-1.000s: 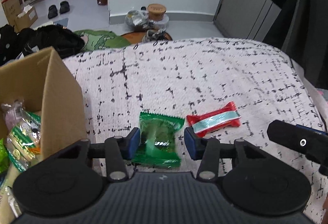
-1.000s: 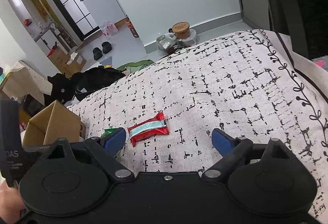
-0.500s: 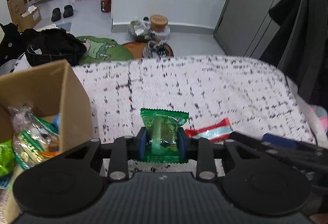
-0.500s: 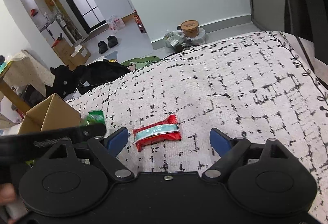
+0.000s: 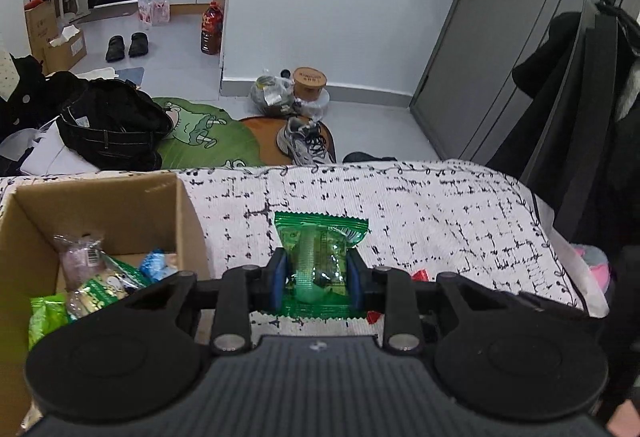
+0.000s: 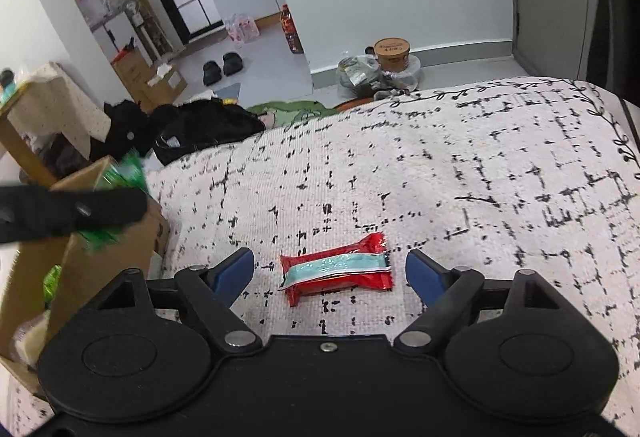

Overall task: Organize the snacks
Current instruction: 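Grasp the green wrapped candy with the left tool while the right tool grasps the red bar packet, then lower the green candy into the box with the left tool while the right tool drops the red bar in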

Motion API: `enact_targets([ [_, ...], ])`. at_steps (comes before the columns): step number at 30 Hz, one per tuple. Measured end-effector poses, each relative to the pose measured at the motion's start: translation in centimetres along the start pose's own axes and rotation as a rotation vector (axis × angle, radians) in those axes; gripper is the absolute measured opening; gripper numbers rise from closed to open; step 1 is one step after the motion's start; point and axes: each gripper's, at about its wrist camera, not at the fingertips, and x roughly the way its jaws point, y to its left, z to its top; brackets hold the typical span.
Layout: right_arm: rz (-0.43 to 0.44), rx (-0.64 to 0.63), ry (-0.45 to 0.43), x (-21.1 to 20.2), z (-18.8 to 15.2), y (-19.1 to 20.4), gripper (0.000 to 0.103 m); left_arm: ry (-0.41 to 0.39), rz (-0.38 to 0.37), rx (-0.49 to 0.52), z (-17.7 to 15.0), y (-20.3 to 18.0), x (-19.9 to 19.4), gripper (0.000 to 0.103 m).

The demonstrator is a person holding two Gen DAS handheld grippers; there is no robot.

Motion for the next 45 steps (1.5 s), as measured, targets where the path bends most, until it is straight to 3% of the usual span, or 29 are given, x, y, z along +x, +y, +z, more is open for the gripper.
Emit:
enact_targets([
  [3,-0.027,-0.029,0.017,0.8,-0.2,0.4,0.081,-0.021,0.006,-0.003,0.2,0.5,-0.7,0.030],
  [4,-0.039,-0.039,0.021,1.1,-0.2,0.7,0.076,-0.027,0.010,-0.004,0.3,0.6,-0.9,0.030],
  [5,-0.056,-0.056,0.023,1.2,-0.3,0.9,0.061,-0.030,0.011,-0.008,0.4,0.8,-1.1,0.030],
  [7,-0.091,-0.114,0.030,1.3,-0.4,1.5,0.046,-0.038,0.015,-0.015,0.5,1.3,-1.4,0.030],
  [8,-0.083,-0.118,0.034,1.2,-0.3,1.7,0.043,-0.042,0.017,-0.017,0.6,1.5,-1.5,0.030],
  [30,-0.026,-0.113,-0.062,-4.7,1.9,7.2,0.041,-0.117,0.035,-0.100,1.4,8.3,-6.0,0.030],
  [45,0.032,-0.145,-0.113,-5.2,3.0,12.4,0.041,-0.138,0.082,-0.154,1.4,13.8,-7.9,0.030],
])
